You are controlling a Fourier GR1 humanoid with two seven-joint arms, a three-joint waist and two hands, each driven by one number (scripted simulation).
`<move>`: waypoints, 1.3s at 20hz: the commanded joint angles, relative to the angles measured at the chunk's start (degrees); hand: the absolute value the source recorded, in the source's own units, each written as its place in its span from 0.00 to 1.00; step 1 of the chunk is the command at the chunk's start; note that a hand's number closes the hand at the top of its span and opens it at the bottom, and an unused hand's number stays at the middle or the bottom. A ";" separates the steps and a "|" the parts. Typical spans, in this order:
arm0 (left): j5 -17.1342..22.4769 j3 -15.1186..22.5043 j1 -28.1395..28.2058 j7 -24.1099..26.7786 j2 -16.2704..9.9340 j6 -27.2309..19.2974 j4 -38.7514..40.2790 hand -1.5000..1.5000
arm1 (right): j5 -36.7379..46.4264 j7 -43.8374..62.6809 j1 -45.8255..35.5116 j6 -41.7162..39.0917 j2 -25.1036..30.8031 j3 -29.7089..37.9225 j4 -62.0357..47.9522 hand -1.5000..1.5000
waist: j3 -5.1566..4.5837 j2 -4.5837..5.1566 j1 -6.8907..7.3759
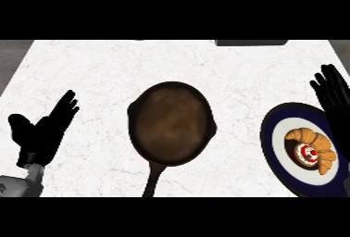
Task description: Pick the croissant from the plate and place it in the pan
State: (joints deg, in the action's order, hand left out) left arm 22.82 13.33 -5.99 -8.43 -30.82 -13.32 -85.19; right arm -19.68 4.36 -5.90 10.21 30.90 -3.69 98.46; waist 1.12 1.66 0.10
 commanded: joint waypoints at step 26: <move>-15.94 5.94 6.79 5.11 2.31 -5.27 -1.87 0.50 | 15.87 -16.86 -11.23 -44.64 28.52 0.42 -41.51 0.00 | -1.07 -1.26 1.82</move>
State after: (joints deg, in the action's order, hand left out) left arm 8.67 18.68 0.33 -4.17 -30.05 -17.53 -88.16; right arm -7.73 -11.44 -12.44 -28.86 58.27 0.37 58.71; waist 0.09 0.42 1.86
